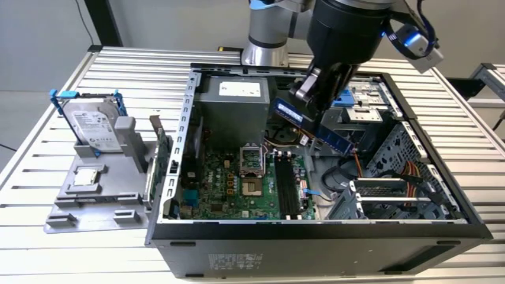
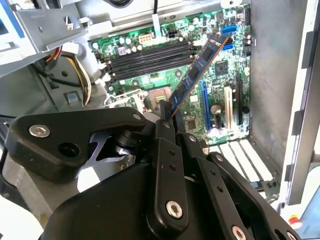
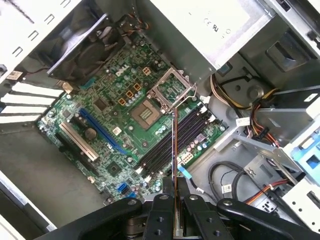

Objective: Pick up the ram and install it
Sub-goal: 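Insert the ram into the slot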

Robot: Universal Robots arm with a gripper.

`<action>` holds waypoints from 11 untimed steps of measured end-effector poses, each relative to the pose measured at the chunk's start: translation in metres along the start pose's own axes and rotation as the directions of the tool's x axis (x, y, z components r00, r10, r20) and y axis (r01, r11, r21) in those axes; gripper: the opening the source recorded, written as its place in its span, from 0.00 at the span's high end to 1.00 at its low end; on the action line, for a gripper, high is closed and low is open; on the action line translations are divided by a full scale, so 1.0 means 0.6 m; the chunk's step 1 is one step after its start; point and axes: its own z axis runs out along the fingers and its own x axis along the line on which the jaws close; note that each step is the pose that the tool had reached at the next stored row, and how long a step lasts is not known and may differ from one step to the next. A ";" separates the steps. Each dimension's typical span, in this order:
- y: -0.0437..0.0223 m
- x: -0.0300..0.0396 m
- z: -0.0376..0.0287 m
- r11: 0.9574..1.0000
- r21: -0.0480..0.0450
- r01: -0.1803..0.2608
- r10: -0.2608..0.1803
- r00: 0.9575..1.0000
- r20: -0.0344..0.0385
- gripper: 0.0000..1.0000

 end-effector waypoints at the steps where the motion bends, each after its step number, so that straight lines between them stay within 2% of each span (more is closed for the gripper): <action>1: 0.000 0.000 0.000 1.000 0.000 -0.010 0.010 1.000 0.000 1.00; 6: 0.000 0.000 0.000 0.998 -0.001 -0.055 0.055 0.998 0.000 1.00; 11: 0.000 0.000 0.000 0.995 -0.002 -0.100 0.100 0.995 0.001 1.00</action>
